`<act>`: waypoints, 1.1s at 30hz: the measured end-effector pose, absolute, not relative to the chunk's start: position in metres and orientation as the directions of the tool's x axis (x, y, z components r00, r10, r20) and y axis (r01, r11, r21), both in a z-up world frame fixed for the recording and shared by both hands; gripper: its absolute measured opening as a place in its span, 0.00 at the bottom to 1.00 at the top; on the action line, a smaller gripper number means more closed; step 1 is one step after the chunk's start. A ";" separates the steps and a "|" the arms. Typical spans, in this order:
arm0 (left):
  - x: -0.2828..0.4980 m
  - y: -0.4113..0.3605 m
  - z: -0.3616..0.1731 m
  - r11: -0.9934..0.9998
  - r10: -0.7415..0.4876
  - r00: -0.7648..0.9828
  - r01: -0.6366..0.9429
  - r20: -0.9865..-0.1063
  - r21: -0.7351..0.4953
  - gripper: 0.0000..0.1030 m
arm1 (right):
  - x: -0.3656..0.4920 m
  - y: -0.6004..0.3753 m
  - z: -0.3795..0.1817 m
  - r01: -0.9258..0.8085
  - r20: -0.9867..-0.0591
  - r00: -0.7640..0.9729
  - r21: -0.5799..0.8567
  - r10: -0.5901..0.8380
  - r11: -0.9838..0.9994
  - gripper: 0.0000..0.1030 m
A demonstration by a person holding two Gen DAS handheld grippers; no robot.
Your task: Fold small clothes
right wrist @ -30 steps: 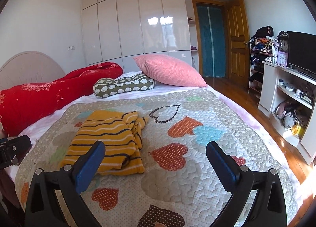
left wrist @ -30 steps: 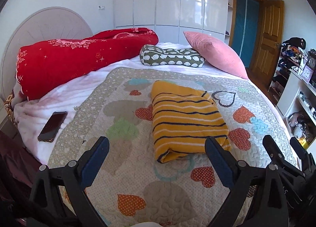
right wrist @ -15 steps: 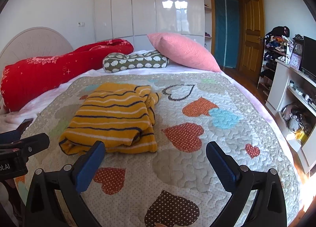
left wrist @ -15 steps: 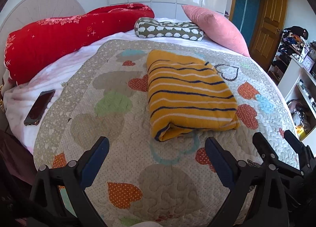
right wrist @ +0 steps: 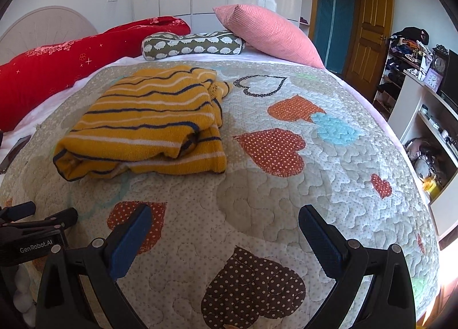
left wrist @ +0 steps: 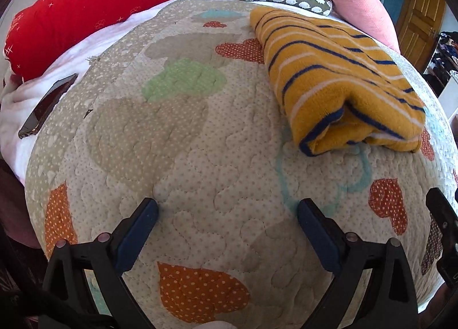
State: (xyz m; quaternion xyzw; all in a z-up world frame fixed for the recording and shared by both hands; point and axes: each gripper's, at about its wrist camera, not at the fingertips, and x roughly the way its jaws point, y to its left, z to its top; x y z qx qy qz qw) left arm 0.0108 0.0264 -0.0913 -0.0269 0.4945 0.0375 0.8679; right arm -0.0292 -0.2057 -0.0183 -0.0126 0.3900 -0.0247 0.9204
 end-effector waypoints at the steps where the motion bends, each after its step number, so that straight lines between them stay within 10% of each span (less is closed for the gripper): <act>1: 0.011 0.026 -0.092 0.996 0.038 0.507 -0.091 -0.861 -0.009 0.96 | -0.029 -0.206 -0.020 0.036 -0.720 0.691 -0.045 -0.058 0.998 1.00; 33: 0.016 0.028 -0.098 0.994 0.038 0.522 -0.108 -0.852 -0.021 1.00 | -0.016 -0.209 -0.056 0.067 -0.812 0.584 0.014 -0.028 0.998 1.00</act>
